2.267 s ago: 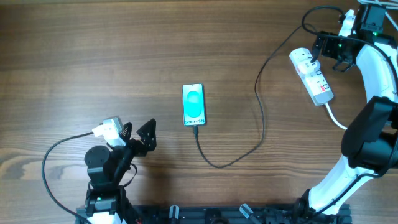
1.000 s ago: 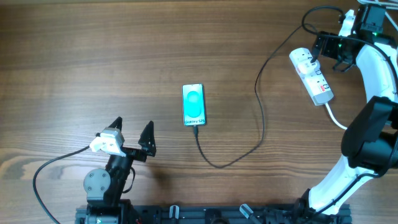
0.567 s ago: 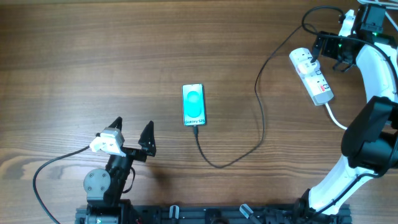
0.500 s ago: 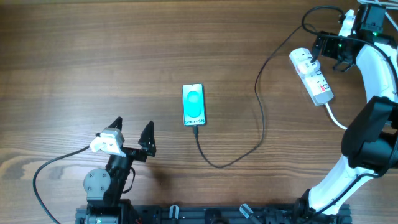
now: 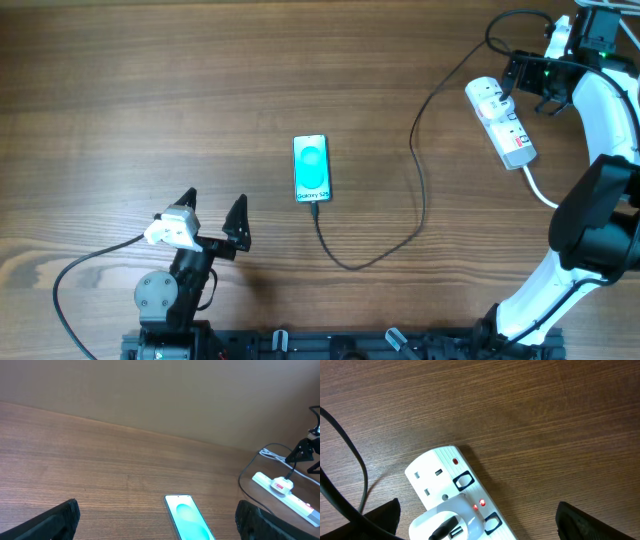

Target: Plug charger to phone and switch on socket

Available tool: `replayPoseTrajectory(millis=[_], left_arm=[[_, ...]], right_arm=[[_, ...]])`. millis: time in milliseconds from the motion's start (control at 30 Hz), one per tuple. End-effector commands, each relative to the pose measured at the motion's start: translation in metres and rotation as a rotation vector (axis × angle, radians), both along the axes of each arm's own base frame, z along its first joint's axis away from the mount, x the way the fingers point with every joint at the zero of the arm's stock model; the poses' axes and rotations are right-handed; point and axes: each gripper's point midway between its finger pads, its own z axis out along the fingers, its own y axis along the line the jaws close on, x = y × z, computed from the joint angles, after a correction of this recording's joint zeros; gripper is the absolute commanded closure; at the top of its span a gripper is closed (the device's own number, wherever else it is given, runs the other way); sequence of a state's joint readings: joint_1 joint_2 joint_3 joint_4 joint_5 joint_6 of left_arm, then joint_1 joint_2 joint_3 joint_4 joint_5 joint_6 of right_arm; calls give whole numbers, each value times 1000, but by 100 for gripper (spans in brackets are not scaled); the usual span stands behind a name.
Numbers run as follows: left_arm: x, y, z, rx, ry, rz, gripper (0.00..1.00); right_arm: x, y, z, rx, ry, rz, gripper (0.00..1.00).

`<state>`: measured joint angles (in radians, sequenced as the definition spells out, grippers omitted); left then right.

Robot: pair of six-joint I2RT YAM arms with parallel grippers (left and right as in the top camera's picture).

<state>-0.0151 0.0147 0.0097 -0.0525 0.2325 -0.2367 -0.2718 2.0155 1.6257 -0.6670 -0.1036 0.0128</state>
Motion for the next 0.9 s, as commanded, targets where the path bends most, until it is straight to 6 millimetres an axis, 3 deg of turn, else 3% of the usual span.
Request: replayPoseTrajectory(millis=[0,667,767,867], left_arm=[[0,1,-1,21,-8,7,0],[0,1,-1,21,-8,7,0],[0,1,-1,21,-8,7,0],[0,1,0,21,-8,7,0]], right_arm=[[0,-2,5,-17,-10,3,0],[0,-2,5,-18,-10,3,0],[0,-2,15,-23,-30,3,0],[-1,-2,41,-37,-82,3,0]])
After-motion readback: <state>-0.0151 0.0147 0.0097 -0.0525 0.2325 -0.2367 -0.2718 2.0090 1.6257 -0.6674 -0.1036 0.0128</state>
